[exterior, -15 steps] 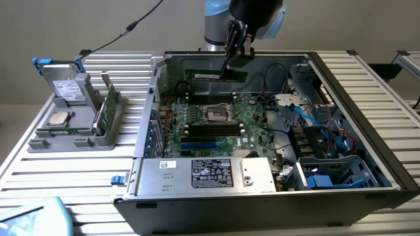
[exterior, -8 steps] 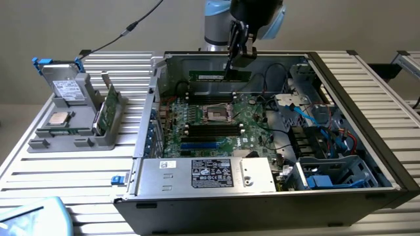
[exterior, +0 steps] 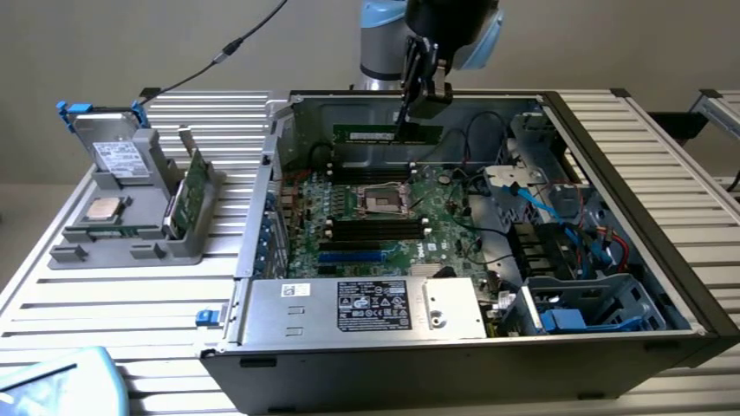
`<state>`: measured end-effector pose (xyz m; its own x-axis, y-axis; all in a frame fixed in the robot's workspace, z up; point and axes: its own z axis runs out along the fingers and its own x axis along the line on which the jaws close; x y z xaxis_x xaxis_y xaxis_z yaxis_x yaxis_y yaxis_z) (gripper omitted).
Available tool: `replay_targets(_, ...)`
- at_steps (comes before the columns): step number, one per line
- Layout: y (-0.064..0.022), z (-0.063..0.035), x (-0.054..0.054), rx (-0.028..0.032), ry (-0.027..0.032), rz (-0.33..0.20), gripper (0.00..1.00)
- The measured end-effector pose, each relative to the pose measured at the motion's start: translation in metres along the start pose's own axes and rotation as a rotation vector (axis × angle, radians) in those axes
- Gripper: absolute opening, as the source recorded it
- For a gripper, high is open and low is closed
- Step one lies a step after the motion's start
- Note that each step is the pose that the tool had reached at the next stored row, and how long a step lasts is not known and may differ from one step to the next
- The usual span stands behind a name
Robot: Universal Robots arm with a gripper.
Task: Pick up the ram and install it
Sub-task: 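Insert the ram into the slot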
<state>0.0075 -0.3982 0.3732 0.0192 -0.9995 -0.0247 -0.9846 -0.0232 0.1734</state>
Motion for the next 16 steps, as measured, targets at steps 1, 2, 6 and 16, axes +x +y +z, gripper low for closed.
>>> replay_targets(1, 0.0000, 0.0000, 0.000, 0.0001, 0.0000, 0.000, 0.13)
replay_targets(2, 0.0000, 0.0000, 0.000, 0.0002, -0.0001, 0.000, 0.13)
replay_targets(6, -0.0006, 0.0060, 0.000, 0.0026, -0.0008, 0.000, 0.13)
replay_targets(16, 0.0046, 0.0254, -0.001, 0.0027, -0.0007, 0.000, 0.13)
